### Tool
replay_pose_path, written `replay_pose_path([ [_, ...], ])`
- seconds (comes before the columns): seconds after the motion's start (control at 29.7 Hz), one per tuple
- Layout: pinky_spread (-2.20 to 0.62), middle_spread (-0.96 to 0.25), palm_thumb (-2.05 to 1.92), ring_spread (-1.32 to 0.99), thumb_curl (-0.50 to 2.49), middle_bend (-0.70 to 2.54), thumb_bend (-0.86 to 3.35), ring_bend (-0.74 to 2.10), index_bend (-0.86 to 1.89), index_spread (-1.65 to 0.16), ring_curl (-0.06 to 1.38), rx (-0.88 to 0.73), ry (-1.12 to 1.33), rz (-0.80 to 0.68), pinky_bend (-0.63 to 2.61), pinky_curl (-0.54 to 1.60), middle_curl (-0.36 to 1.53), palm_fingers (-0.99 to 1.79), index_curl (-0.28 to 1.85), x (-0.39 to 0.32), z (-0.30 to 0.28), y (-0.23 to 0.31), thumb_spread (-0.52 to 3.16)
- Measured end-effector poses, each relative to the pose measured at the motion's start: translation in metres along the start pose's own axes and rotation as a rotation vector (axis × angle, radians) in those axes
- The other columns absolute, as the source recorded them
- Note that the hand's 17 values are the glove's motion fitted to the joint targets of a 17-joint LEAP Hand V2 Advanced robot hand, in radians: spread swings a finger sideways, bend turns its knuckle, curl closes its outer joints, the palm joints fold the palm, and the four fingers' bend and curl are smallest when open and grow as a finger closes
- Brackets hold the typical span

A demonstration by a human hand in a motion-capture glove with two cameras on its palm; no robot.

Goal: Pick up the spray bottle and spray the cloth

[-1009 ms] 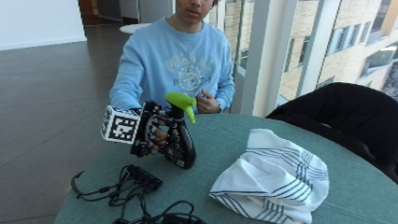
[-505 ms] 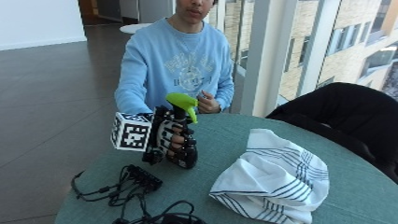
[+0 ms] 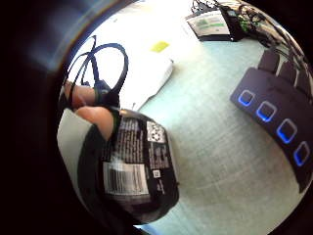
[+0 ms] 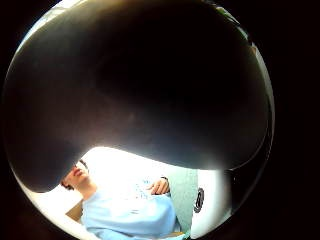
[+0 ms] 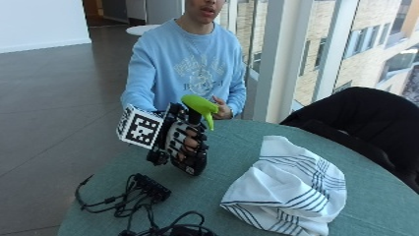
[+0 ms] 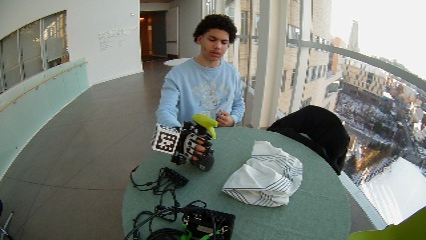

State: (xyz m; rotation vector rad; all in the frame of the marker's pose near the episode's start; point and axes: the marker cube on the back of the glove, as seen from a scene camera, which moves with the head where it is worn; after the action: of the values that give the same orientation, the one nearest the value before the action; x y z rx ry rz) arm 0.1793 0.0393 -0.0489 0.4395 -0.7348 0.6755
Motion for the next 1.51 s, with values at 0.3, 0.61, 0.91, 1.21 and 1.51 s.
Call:
replay_pose_path([
  [0.3, 0.03, -0.09, 0.97, -0.08, 0.53, 0.24, -0.02, 0.42, 0.15, -0.25, 0.37, -0.143, 0.158, 0.085, 0.26, 0.36, 0.43, 1.16, 0.36, -0.041, -0.015, -0.028, 0.75],
  [0.61, 0.02, -0.08, 0.97, -0.07, 0.57, 0.24, -0.03, 0.44, 0.15, -0.24, 0.37, -0.286, 0.248, 0.146, 0.27, 0.37, 0.44, 1.16, 0.38, -0.055, -0.010, -0.058, 0.70],
  [0.91, 0.01, -0.09, 0.97, -0.07, 0.60, 0.25, -0.02, 0.44, 0.15, -0.23, 0.37, -0.403, 0.334, 0.234, 0.27, 0.37, 0.45, 1.15, 0.39, -0.047, 0.000, -0.074, 0.68],
  [1.21, 0.01, -0.09, 0.97, -0.06, 0.62, 0.25, -0.03, 0.44, 0.15, -0.23, 0.38, -0.426, 0.356, 0.257, 0.28, 0.37, 0.45, 1.15, 0.40, -0.043, 0.005, -0.077, 0.67],
  [1.51, 0.01, -0.09, 0.96, -0.06, 0.64, 0.25, -0.03, 0.44, 0.15, -0.23, 0.38, -0.445, 0.369, 0.263, 0.28, 0.37, 0.45, 1.15, 0.40, -0.044, 0.011, -0.074, 0.66],
])
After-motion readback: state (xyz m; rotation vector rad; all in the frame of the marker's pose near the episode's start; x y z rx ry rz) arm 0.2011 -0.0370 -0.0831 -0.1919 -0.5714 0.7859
